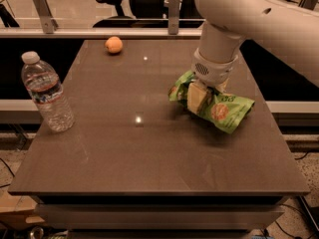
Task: Move green rice chip bag near orange
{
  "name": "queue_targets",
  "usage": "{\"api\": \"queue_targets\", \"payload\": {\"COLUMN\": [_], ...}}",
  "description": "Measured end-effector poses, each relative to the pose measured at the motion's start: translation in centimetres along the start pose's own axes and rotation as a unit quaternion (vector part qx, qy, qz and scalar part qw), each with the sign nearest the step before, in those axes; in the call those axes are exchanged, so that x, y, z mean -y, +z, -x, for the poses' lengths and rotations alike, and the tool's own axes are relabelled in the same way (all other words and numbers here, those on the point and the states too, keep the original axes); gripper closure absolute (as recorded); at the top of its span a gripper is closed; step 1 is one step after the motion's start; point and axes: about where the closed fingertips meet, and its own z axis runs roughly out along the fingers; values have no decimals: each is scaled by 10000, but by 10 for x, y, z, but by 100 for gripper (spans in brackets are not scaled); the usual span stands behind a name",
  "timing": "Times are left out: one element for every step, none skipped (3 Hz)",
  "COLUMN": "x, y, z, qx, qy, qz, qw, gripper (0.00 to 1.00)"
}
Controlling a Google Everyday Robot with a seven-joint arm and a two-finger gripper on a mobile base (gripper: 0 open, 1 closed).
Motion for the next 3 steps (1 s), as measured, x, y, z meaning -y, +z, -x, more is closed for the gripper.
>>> {"api": "queue_targets", "payload": {"x": [9, 18, 25], "y": [-24, -49, -68], "z": [6, 16, 29], "qx": [-11, -34, -2], "qy": [-181, -335, -451], "qz": [-183, -423, -640], "qw": [9997, 9985, 9969], "gripper": [100, 100, 100]}}
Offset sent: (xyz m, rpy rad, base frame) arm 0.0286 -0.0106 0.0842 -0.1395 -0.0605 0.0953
